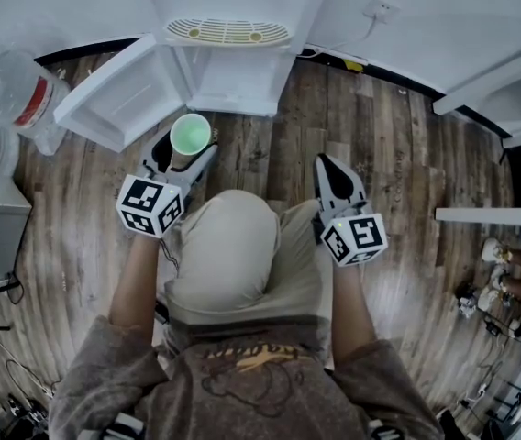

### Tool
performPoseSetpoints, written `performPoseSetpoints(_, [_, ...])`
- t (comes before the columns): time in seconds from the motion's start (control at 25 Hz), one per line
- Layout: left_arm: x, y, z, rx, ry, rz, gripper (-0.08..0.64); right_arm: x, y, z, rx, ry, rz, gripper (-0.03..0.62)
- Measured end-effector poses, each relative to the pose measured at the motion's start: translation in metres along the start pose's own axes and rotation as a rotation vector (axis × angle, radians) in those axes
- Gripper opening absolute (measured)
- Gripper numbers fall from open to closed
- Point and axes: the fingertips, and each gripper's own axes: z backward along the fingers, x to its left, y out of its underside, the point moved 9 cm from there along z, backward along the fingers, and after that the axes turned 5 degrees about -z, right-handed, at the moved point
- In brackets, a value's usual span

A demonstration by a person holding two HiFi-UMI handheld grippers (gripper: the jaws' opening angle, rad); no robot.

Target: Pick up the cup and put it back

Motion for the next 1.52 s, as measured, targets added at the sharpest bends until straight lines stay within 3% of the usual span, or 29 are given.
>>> performPoseSetpoints(0.44, [-0.002, 0.009, 0.005, 0.029, 0.006, -0.013, 0.337, 0.002, 0.001, -0.003, 0.004, -0.006, 0.003, 0.002])
performPoseSetpoints(0.96, [0.000, 0.005, -0.006, 0.001, 0.001, -0.013, 0.338, -0.004, 0.002, -0.003, -0.004, 0.000, -0.007, 0.002])
performPoseSetpoints(1.24, [0.018, -0.006, -0.037, -0.039, -0.016, -0.071, 0.338, -0.006, 0.003, -0.001, -0.002, 0.008, -0.008, 0.002])
performPoseSetpoints(1.52, [0.041, 0.002, -0.083, -0.051, -0.027, -0.073, 0.337, -0.004, 0.002, -0.001, -0.002, 0.011, -0.010, 0.002])
